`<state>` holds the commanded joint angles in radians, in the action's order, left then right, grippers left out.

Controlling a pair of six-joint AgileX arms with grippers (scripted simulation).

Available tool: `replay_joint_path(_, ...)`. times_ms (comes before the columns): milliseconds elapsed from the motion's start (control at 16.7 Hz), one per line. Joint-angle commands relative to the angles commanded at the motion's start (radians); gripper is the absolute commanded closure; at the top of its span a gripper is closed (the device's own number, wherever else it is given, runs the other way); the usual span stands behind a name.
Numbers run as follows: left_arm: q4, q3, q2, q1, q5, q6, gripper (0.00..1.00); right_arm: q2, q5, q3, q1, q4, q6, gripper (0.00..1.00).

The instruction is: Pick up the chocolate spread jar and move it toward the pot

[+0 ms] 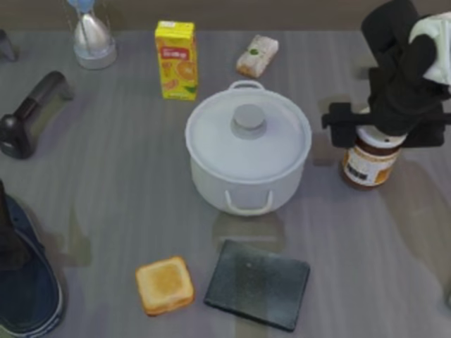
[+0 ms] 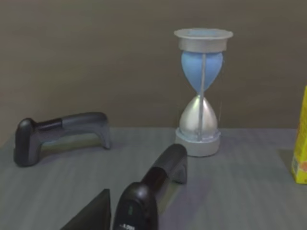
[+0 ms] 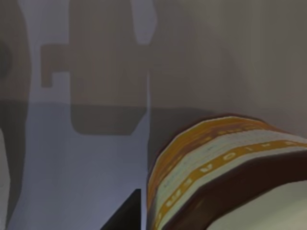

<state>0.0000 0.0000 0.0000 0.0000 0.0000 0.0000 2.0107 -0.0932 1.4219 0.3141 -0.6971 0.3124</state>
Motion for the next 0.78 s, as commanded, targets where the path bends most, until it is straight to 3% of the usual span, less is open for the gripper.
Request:
replay_joint_path(300, 0.000, 0.000, 0.000, 0.000, 0.000, 0.000, 0.00, 0.007, -0.001, -0.008, 0.000, 0.015, -0.001, 1.00)
replay_joint_path(780, 0.000, 0.000, 0.000, 0.000, 0.000, 0.000, 0.00, 0.007, -0.001, -0.008, 0.000, 0.015, -0.001, 0.40)
